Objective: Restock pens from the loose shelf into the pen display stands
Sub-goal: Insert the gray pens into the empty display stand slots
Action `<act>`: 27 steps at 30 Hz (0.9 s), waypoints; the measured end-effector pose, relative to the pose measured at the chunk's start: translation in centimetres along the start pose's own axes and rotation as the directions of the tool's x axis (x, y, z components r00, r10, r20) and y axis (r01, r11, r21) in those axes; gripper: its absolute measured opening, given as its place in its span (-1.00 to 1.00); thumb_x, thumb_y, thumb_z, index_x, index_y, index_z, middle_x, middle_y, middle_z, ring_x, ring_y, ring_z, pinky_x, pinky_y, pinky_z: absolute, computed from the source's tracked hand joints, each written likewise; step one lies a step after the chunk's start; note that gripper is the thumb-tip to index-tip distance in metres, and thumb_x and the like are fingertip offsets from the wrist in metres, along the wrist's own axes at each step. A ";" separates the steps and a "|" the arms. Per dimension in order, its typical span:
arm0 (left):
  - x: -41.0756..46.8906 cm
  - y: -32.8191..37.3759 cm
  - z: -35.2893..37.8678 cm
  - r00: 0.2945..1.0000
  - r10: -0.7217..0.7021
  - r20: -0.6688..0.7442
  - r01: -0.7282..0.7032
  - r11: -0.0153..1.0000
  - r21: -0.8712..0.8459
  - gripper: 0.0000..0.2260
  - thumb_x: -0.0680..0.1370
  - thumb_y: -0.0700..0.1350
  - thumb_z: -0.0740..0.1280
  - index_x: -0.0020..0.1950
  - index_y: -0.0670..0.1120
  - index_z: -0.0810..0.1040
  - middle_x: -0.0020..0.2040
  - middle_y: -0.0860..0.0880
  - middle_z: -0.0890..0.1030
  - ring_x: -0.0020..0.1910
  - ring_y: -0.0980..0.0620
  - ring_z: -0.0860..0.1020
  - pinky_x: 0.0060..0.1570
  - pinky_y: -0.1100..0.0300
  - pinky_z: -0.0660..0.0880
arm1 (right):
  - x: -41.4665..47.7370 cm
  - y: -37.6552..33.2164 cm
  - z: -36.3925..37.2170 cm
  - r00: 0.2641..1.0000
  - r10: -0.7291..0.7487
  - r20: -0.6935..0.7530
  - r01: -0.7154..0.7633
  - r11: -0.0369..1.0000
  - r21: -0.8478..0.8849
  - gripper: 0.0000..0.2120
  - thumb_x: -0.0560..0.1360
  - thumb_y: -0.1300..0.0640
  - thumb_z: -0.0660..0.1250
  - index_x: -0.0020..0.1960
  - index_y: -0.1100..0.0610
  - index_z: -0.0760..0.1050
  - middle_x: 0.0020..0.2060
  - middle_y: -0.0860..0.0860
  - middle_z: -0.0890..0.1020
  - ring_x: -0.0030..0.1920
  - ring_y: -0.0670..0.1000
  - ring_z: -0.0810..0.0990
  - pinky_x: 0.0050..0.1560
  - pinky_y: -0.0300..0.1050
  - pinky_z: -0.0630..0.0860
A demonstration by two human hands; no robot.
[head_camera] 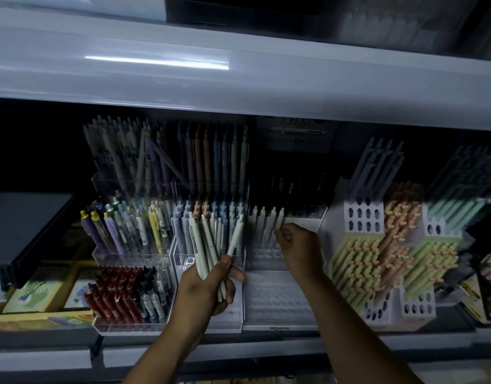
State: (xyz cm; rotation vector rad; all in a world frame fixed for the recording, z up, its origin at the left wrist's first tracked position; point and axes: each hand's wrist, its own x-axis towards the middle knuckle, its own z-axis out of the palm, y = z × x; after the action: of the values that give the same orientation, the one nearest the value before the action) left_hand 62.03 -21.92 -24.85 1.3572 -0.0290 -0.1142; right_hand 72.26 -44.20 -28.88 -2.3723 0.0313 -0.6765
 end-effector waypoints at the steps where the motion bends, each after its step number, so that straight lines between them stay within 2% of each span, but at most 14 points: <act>1: 0.0 0.0 0.0 1.000 0.000 -0.001 0.000 1.000 0.001 -0.63 0.67 -0.02 0.25 -0.14 -0.24 0.69 -0.43 -0.25 0.42 -0.55 -0.05 0.28 -0.49 0.13 0.26 | -0.2 0.0 0.0 1.000 0.026 0.010 -0.026 1.000 0.015 -0.87 0.54 0.14 0.45 -0.08 0.22 0.67 -0.20 0.10 0.73 -0.13 0.09 0.71 -0.14 -0.13 0.58; 4: 0.1 0.1 0.2 1.000 -0.005 0.001 0.005 1.000 0.000 -0.62 0.67 -0.02 0.26 -0.15 -0.24 0.69 -0.44 -0.24 0.44 -0.54 -0.06 0.28 -0.50 0.15 0.26 | -1.5 -1.0 -0.8 0.993 0.113 -0.045 -0.110 0.992 0.069 -0.86 0.52 0.21 0.47 0.05 0.23 0.66 -0.11 0.06 0.72 -0.11 0.00 0.67 -0.14 -0.40 0.45; 6: 0.1 0.2 0.4 1.000 -0.014 -0.001 0.014 1.000 -0.007 -0.61 0.66 -0.01 0.26 -0.16 -0.25 0.68 -0.44 -0.24 0.44 -0.55 -0.05 0.28 -0.49 0.16 0.25 | -2.9 -2.4 -1.3 0.985 0.146 -0.094 -0.133 0.983 0.130 -0.90 0.52 0.24 0.46 0.03 0.17 0.65 -0.16 -0.09 0.66 -0.18 -0.11 0.61 -0.19 -0.57 0.35; 8: 0.1 0.2 0.5 1.000 -0.023 -0.002 0.023 1.000 -0.008 -0.60 0.65 0.01 0.26 -0.18 -0.25 0.69 -0.44 -0.25 0.44 -0.55 -0.05 0.27 -0.47 0.15 0.24 | -4.0 -4.0 -1.7 0.986 0.163 -0.028 -0.150 0.952 0.266 -0.90 0.54 0.24 0.43 -0.05 0.05 0.62 -0.22 -0.20 0.64 -0.21 -0.14 0.62 -0.18 -0.49 0.42; 10: 0.1 0.2 0.6 1.000 -0.028 0.002 0.028 1.000 0.000 -0.59 0.65 0.02 0.26 -0.18 -0.24 0.69 -0.45 -0.23 0.45 -0.54 -0.05 0.27 -0.46 0.13 0.23 | -4.5 -5.4 -2.2 0.971 0.175 0.164 -0.233 0.854 0.466 -0.89 0.57 0.22 0.40 -0.08 0.04 0.63 -0.26 -0.08 0.70 -0.27 -0.09 0.64 -0.23 -0.22 0.51; 12: 0.1 0.2 0.8 1.000 -0.029 0.005 0.029 1.000 0.006 -0.58 0.65 0.03 0.26 -0.18 -0.25 0.69 -0.46 -0.23 0.44 -0.53 -0.04 0.26 -0.44 0.12 0.20 | -4.8 -7.0 -3.4 0.943 0.102 0.317 -0.285 0.738 0.611 -0.90 0.61 0.19 0.36 0.00 0.09 0.66 -0.20 0.04 0.72 -0.33 0.01 0.62 -0.31 -0.05 0.49; 14: 0.1 0.2 0.9 1.000 -0.029 0.010 0.028 1.000 0.007 -0.57 0.65 0.04 0.25 -0.18 -0.25 0.69 -0.46 -0.24 0.43 -0.53 -0.03 0.26 -0.43 0.09 0.18 | -5.0 -8.2 -4.5 0.926 0.011 0.377 -0.286 0.674 0.681 -0.87 0.61 0.14 0.35 0.05 0.12 0.67 -0.16 0.10 0.72 -0.30 0.09 0.60 -0.31 -0.02 0.48; 17: 0.0 0.2 1.0 0.999 -0.024 0.025 0.024 1.000 0.000 -0.56 0.66 0.03 0.23 -0.16 -0.28 0.67 -0.46 -0.24 0.44 -0.54 -0.04 0.24 -0.43 0.06 0.17 | -5.0 -9.4 -5.2 0.887 -0.039 0.461 -0.329 0.647 0.688 -0.89 0.56 0.20 0.42 0.08 0.18 0.65 -0.19 0.08 0.70 -0.23 -0.03 0.63 -0.26 -0.17 0.49; 19: -0.1 0.2 1.1 0.999 -0.030 0.027 0.030 0.999 0.013 -0.56 0.65 0.04 0.24 -0.17 -0.27 0.68 -0.46 -0.24 0.43 -0.54 -0.03 0.24 -0.43 0.07 0.17 | -4.9 -9.5 -4.9 0.880 -0.009 0.475 -0.345 0.675 0.652 -0.90 0.52 0.25 0.46 0.03 0.22 0.63 -0.23 0.02 0.69 -0.26 -0.11 0.63 -0.28 -0.29 0.48; 23: -0.3 0.2 1.1 0.998 -0.053 0.025 0.053 0.999 0.007 -0.57 0.64 0.05 0.26 -0.18 -0.24 0.70 -0.46 -0.25 0.41 -0.51 -0.03 0.23 -0.43 0.05 0.16 | -4.9 -9.5 -4.6 0.891 0.015 0.453 -0.318 0.732 0.602 -0.98 0.52 0.24 0.46 -0.07 0.17 0.63 -0.26 -0.01 0.69 -0.25 -0.10 0.64 -0.24 -0.27 0.49; 27: -0.3 0.4 1.0 0.997 -0.077 0.022 0.077 0.997 -0.024 -0.57 0.60 0.06 0.26 -0.17 -0.25 0.71 -0.45 -0.25 0.44 -0.54 -0.02 0.21 -0.39 -0.08 0.11 | -4.1 -9.1 -5.0 0.934 0.112 0.340 -0.328 0.647 0.688 -0.95 0.57 0.23 0.39 -0.05 0.17 0.62 -0.31 0.05 0.66 -0.30 0.03 0.62 -0.26 -0.10 0.54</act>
State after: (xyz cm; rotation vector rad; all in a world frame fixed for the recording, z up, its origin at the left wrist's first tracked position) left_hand 61.68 -22.76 -24.28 1.3322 0.0067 -0.1934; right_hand 64.92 -39.28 -22.01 -1.5958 -0.0594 -0.1664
